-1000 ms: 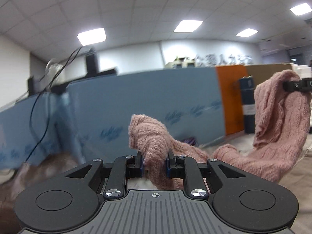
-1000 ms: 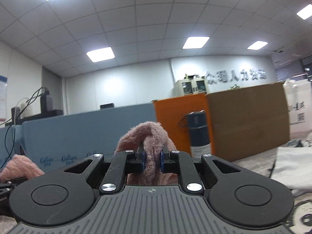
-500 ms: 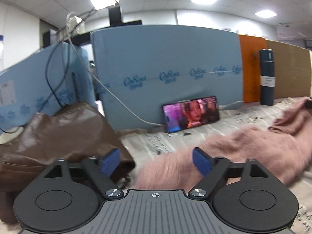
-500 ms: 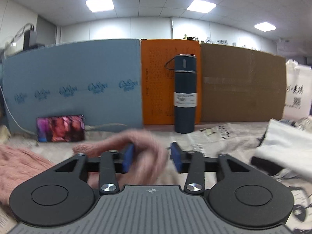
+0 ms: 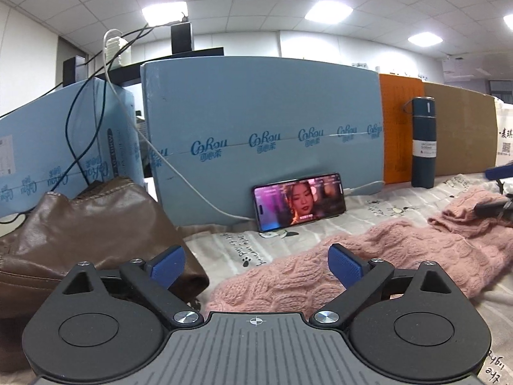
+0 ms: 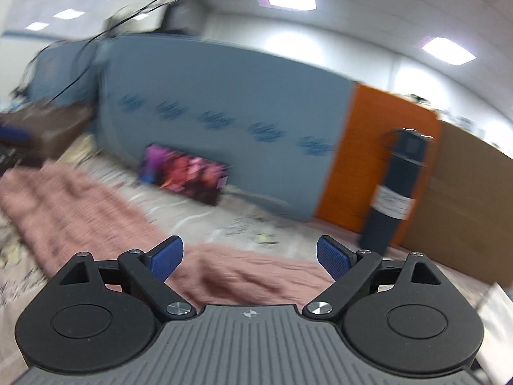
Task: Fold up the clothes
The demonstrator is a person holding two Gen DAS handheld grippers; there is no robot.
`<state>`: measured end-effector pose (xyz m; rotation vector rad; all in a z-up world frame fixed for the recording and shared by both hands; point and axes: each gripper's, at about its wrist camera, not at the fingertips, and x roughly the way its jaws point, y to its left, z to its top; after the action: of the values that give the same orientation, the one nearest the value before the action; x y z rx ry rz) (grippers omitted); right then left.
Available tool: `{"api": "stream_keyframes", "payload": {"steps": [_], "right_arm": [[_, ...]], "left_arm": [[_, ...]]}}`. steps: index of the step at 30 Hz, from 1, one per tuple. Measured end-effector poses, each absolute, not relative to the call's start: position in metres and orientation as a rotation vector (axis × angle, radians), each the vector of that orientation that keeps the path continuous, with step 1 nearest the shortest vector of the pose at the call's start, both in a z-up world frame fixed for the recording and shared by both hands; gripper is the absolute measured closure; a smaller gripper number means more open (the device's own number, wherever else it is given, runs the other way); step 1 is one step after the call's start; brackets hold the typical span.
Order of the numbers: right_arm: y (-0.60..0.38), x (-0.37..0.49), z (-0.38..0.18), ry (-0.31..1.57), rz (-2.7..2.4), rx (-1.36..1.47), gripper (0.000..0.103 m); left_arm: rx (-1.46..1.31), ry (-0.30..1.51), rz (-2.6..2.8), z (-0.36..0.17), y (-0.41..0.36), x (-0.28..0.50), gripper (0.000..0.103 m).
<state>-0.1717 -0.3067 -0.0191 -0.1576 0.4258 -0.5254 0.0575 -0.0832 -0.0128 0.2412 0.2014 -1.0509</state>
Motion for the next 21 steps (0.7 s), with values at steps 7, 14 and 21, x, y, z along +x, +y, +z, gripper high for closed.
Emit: {"api": "stream_keyframes", "payload": {"steps": [7, 14, 21], "right_arm": [[-0.327, -0.157, -0.038, 0.517, -0.52, -0.078, 0.014], [-0.343, -0.16, -0.041, 0.528, -0.561, 0.027, 0.038], [-0.358, -0.193, -0.033, 0.391, -0.701, 0.16, 0.077]], "left_arm": [[0.238, 0.175, -1.146, -0.013, -0.089, 0.053, 0.005], [0.342, 0.211, -1.398, -0.004, -0.134, 0.048, 0.005], [0.382, 0.335, -1.48, -0.016, -0.157, 0.051, 0.005]]}}
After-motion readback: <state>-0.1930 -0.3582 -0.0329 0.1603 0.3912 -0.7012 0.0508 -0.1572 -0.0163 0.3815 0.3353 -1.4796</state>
